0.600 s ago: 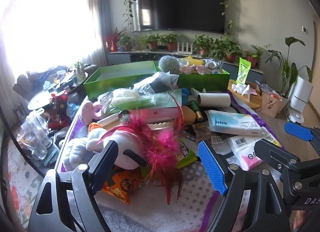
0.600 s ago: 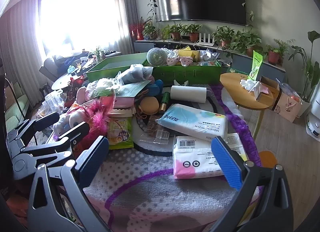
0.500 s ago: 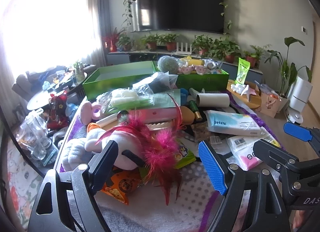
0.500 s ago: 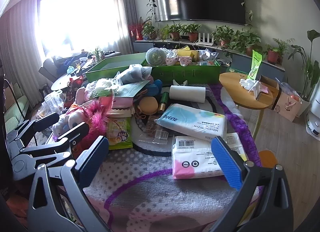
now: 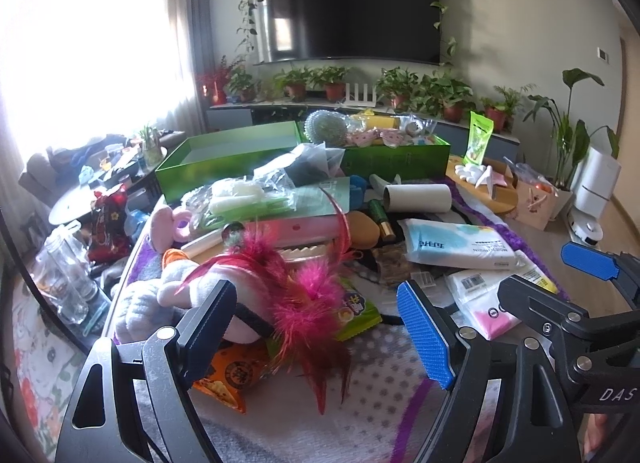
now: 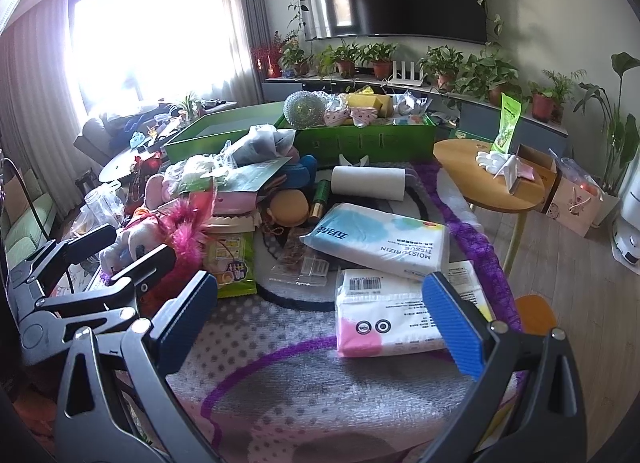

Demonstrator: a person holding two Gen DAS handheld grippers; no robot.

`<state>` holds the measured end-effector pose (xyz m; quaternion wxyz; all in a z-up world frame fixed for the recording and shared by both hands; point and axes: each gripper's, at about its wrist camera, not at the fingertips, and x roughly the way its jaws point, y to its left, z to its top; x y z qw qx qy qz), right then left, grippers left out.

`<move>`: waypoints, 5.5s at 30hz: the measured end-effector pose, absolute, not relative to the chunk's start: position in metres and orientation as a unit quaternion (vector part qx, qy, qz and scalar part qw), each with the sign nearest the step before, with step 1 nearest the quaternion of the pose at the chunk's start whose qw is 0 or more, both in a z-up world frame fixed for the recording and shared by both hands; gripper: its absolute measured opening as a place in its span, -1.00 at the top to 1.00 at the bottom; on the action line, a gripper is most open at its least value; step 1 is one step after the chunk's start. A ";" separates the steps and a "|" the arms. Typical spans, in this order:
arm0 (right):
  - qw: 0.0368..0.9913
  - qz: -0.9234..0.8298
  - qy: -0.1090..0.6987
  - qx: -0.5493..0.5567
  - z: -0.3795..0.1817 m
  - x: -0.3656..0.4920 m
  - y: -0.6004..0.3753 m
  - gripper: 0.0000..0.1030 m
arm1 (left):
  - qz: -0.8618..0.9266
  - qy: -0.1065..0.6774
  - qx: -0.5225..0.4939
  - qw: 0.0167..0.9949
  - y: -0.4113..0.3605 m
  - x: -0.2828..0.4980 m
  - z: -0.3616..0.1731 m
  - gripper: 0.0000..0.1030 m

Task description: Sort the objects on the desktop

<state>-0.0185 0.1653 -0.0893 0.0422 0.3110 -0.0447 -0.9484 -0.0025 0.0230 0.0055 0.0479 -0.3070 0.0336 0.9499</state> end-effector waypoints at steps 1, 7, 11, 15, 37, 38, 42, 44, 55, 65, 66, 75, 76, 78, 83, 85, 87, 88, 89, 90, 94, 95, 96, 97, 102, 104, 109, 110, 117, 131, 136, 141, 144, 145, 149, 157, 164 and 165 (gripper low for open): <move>0.041 -0.948 -0.045 0.311 -0.090 -0.019 0.166 -0.99 | 0.950 0.035 -0.307 0.049 0.024 -0.003 0.005 -0.61; 0.037 -0.948 -0.049 0.314 -0.092 -0.021 0.172 -0.99 | 0.949 0.040 -0.309 0.052 0.029 -0.006 0.005 -0.61; 0.035 -0.946 -0.055 0.318 -0.094 -0.025 0.177 -0.99 | 0.948 0.043 -0.311 0.053 0.033 -0.008 0.004 -0.61; 0.033 -0.945 -0.060 0.319 -0.096 -0.027 0.182 -0.99 | 0.948 0.045 -0.311 0.054 0.037 -0.009 0.004 -0.61; -0.012 -0.906 -0.172 0.388 -0.132 -0.077 0.267 -0.23 | 0.928 0.046 -0.346 0.129 0.102 -0.074 0.001 -0.61; -0.012 -0.905 -0.172 0.389 -0.133 -0.081 0.270 -0.22 | 0.926 0.043 -0.350 0.137 0.108 -0.079 0.000 -0.61; -0.011 -0.904 -0.175 0.389 -0.137 -0.093 0.280 -0.21 | 0.916 0.042 -0.367 0.159 0.126 -0.095 -0.008 -0.61; -0.007 -0.902 -0.176 0.393 -0.139 -0.099 0.284 -0.19 | 0.910 0.042 -0.378 0.169 0.132 -0.103 -0.012 -0.61; 0.012 -0.895 -0.173 0.412 -0.150 -0.119 0.293 -0.17 | 0.886 0.025 -0.420 0.197 0.131 -0.138 -0.029 -0.61; 0.014 -0.890 -0.169 0.422 -0.152 -0.130 0.290 -0.15 | 0.867 0.011 -0.444 0.228 0.129 -0.150 -0.042 -0.46; 0.013 -0.890 -0.168 0.423 -0.153 -0.130 0.290 -0.15 | 0.864 0.013 -0.448 0.231 0.129 -0.151 -0.044 -0.46; 0.009 -0.886 -0.172 0.430 -0.158 -0.138 0.289 -0.15 | 0.850 -0.002 -0.470 0.239 0.120 -0.160 -0.057 0.00; 0.009 -0.886 -0.172 0.431 -0.158 -0.139 0.289 -0.15 | 0.848 -0.006 -0.473 0.240 0.119 -0.162 -0.057 0.00; 0.011 -0.885 -0.173 0.433 -0.159 -0.141 0.289 -0.15 | 0.845 -0.011 -0.477 0.241 0.119 -0.165 -0.058 0.00; 0.019 -0.881 -0.175 0.439 -0.162 -0.147 0.287 -0.08 | 0.844 0.001 -0.478 0.244 0.126 -0.167 -0.060 0.00; 0.032 -0.880 -0.177 0.439 -0.162 -0.149 0.284 0.12 | 0.843 0.006 -0.477 0.246 0.126 -0.166 -0.060 0.00; 0.034 -0.882 -0.169 0.439 -0.162 -0.150 0.280 0.13 | 0.842 0.011 -0.477 0.250 0.129 -0.166 -0.060 0.00; 0.033 -0.883 -0.164 0.438 -0.161 -0.149 0.279 0.15 | 0.842 0.016 -0.477 0.252 0.131 -0.165 -0.060 0.00; 0.033 -0.884 -0.162 0.437 -0.161 -0.149 0.279 0.16 | 0.843 0.020 -0.476 0.251 0.132 -0.163 -0.059 0.00; 0.034 -0.885 -0.162 0.435 -0.161 -0.148 0.279 0.18 | 0.842 0.020 -0.477 0.251 0.132 -0.162 -0.059 0.00; 0.034 -0.888 -0.165 0.428 -0.159 -0.146 0.282 0.28 | 0.836 0.008 -0.483 0.260 0.129 -0.160 -0.056 0.00; 0.033 -0.890 -0.163 0.425 -0.158 -0.145 0.283 0.30 | 0.836 0.006 -0.482 0.262 0.129 -0.159 -0.056 0.00; 0.034 -0.891 -0.163 0.422 -0.157 -0.143 0.284 0.33 | 0.835 0.005 -0.482 0.266 0.129 -0.157 -0.054 0.00; 0.034 -0.893 -0.163 0.417 -0.155 -0.141 0.285 0.35 | 0.835 0.005 -0.480 0.269 0.129 -0.155 -0.052 0.00; 0.032 -0.898 -0.154 0.411 -0.143 -0.132 0.285 0.35 | 0.835 0.012 -0.472 0.281 0.130 -0.138 -0.043 0.00; 0.034 -0.898 -0.150 0.413 -0.139 -0.124 0.284 0.35 | 0.831 0.010 -0.476 0.287 0.129 -0.130 -0.041 0.00; 0.043 -0.902 -0.125 0.410 -0.130 -0.092 0.283 0.31 | 0.818 0.025 -0.478 0.318 0.137 -0.093 -0.036 0.00; 0.039 -0.905 -0.117 0.407 -0.129 -0.088 0.284 0.31 | 0.814 0.027 -0.481 0.324 0.142 -0.090 -0.037 0.00; 0.026 -0.899 -0.126 0.418 -0.142 -0.076 0.301 0.19 | 0.808 0.013 -0.497 0.315 0.148 -0.081 -0.047 0.00; 0.048 -0.897 -0.104 0.427 -0.146 -0.057 0.294 0.15 | 0.813 0.003 -0.501 0.295 0.156 -0.076 -0.047 0.00; 0.045 -0.905 -0.089 0.414 -0.138 -0.052 0.292 0.22 | 0.821 0.024 -0.486 0.299 0.161 -0.067 -0.038 0.00; 0.046 -0.914 -0.098 0.390 -0.124 -0.047 0.292 0.24 | 0.849 0.056 -0.443 0.281 0.163 -0.060 -0.016 0.00; 0.052 -0.922 -0.092 0.372 -0.112 -0.046 0.284 0.24 | 0.868 0.065 -0.414 0.268 0.155 -0.059 -0.001 0.00; 0.056 -0.925 -0.092 0.365 -0.107 -0.047 0.281 0.24 | 0.872 0.062 -0.407 0.264 0.151 -0.059 0.004 0.00; 0.066 -0.935 -0.077 0.339 -0.087 -0.051 0.266 0.23 | 0.891 0.053 -0.379 0.244 0.129 -0.060 0.026 0.00; 0.121 -0.943 -0.048 0.305 -0.049 -0.070 0.217 0.20 | 0.923 0.030 -0.331 0.192 0.071 -0.066 0.058 0.00; 0.163 -0.943 -0.027 0.290 -0.034 -0.090 0.165 0.20 | 0.940 0.015 -0.309 0.148 0.020 -0.073 0.070 0.00; 0.167 -0.942 -0.027 0.290 -0.034 -0.092 0.161 0.20 | 0.940 0.013 -0.308 0.145 0.015 -0.074 0.071 0.00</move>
